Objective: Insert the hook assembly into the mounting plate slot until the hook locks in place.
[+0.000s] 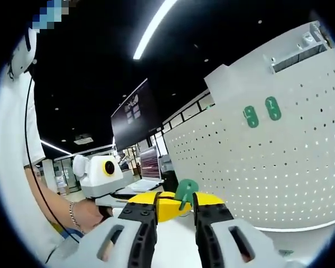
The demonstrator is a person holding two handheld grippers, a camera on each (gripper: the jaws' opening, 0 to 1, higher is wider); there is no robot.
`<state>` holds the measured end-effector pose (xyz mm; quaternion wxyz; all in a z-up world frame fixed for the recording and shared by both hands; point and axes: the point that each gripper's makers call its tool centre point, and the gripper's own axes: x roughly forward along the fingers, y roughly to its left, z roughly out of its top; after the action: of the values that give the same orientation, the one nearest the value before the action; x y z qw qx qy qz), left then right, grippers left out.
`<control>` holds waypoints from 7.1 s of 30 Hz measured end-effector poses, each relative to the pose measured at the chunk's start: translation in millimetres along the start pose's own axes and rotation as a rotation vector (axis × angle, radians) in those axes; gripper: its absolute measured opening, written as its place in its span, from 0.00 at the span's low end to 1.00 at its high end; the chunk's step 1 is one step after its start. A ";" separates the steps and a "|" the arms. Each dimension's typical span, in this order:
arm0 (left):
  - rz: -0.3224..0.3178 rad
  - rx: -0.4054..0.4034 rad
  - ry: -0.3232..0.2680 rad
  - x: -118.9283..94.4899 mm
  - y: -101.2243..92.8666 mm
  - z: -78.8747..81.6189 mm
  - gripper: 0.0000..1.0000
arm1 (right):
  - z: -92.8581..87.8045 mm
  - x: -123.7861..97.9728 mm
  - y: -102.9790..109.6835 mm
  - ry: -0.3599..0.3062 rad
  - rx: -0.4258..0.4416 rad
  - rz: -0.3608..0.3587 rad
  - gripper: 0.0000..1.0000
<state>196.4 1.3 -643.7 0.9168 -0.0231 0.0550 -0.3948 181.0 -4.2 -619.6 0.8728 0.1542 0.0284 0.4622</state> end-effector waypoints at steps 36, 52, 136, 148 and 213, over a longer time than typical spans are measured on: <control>0.033 0.001 0.002 -1.9 -3.0 -1.6 0.01 | -7.1 5.7 -10.2 0.027 0.026 -0.113 0.02; 0.039 -0.010 -0.004 -2.1 -1.7 -1.6 0.02 | -7.0 6.6 -10.6 0.028 0.097 -0.138 0.00; 0.063 -0.044 0.198 -17.5 11.1 -75.6 0.82 | 68.9 -15.8 -117.5 0.034 -0.207 -0.476 0.00; 0.083 -0.067 0.205 -27.4 17.0 -85.1 0.81 | 92.8 -16.8 -144.7 -0.001 -0.221 -0.533 0.00; 0.125 -0.084 0.264 -50.4 24.0 -103.1 0.78 | 137.2 -7.6 -201.0 -0.047 -0.426 -0.726 0.01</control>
<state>167.0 54.6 -744.0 0.9226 -0.0059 0.1927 -0.3341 363.5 -149.3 -549.2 0.9918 -0.0392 -0.0352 0.1167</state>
